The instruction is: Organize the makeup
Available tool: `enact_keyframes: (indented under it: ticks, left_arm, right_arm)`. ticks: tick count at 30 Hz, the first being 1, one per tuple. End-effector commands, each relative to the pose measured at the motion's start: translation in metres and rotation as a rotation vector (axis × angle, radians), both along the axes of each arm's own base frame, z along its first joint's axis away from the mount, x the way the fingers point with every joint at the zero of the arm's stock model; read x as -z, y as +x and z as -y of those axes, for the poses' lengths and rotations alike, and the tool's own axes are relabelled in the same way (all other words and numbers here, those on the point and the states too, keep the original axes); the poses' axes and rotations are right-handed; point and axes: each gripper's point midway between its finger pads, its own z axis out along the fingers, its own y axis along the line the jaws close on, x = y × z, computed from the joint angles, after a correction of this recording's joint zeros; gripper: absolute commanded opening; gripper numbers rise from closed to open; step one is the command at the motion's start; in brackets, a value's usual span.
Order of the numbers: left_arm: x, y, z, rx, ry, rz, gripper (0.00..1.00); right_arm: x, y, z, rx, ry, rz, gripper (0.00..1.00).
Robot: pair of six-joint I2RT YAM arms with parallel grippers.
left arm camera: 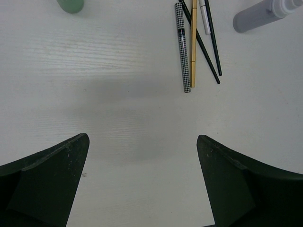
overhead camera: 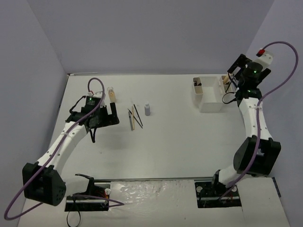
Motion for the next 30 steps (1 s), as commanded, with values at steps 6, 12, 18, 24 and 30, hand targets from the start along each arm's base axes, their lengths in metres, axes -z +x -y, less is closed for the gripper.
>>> enact_keyframes:
  ticks: [6,12,18,24,30]
  left_arm:
    - [-0.009,0.037,0.059,-0.002,-0.048,-0.044,0.95]
    - [0.011,0.059,0.085,-0.002,-0.020,-0.100,0.80]
    - [0.022,0.065,0.119,0.018,-0.032,-0.106,0.54]
    - [0.039,0.076,0.140,-0.061,-0.090,-0.127,0.40]
    - [0.066,0.088,0.138,-0.171,-0.047,-0.173,0.32]
  right_arm:
    - [-0.027,-0.103,-0.086,-0.278,0.227,0.012,1.00]
    - [-0.025,-0.156,-0.110,-0.343,0.240,0.078,1.00]
    - [-0.024,-0.167,-0.128,-0.383,0.225,0.088,1.00]
    - [-0.024,-0.173,-0.140,-0.412,0.197,0.089,1.00]
    - [-0.028,-0.179,-0.142,-0.407,0.157,0.093,1.00]
